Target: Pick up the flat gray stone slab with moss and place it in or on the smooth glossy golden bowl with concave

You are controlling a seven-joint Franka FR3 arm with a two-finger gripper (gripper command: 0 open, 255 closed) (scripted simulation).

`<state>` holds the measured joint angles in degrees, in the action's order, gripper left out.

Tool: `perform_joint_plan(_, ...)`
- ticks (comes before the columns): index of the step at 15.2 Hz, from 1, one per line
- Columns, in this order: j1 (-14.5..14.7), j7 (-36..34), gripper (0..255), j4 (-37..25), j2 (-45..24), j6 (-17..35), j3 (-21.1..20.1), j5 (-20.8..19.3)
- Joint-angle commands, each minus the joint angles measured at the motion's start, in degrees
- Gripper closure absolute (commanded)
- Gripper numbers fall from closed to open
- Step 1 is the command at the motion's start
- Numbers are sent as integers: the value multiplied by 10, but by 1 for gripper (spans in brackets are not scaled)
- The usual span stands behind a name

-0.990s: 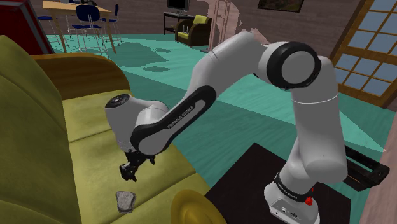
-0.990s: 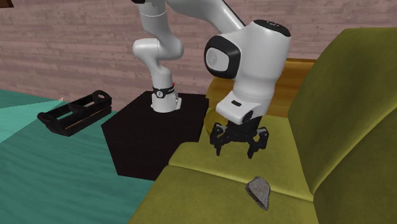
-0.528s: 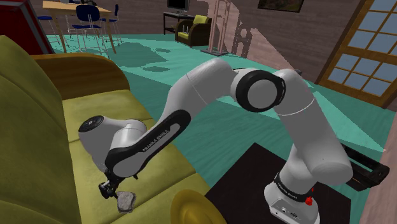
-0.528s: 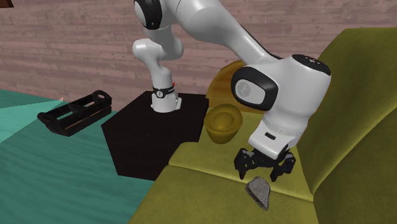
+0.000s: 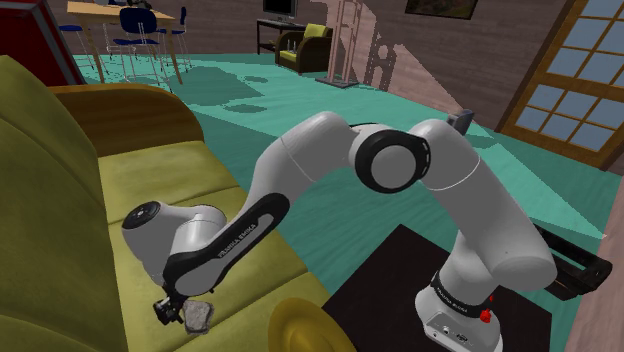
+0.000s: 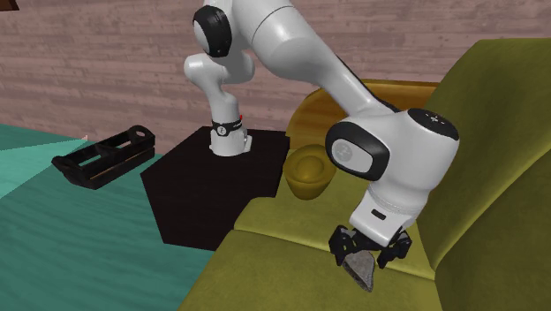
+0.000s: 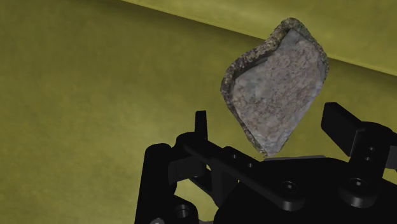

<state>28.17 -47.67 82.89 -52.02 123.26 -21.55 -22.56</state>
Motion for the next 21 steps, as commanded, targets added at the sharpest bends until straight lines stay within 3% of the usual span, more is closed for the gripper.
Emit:
perform_joint_plan(1, 1, -2, 0, 3, -5, 8, 2, -2)
perform_joint_plan(8, 1, -2, 0, 3, -6, 8, 2, -2)
perform_joint_plan(9, 1, -2, 255, 3, -6, 8, 2, -2)
perform_joint_plan(20, 2, 0, 255, -6, 0, 8, -1, -1)
perform_joint_plan(21, 2, 0, 0, -6, 0, 8, -1, -1)
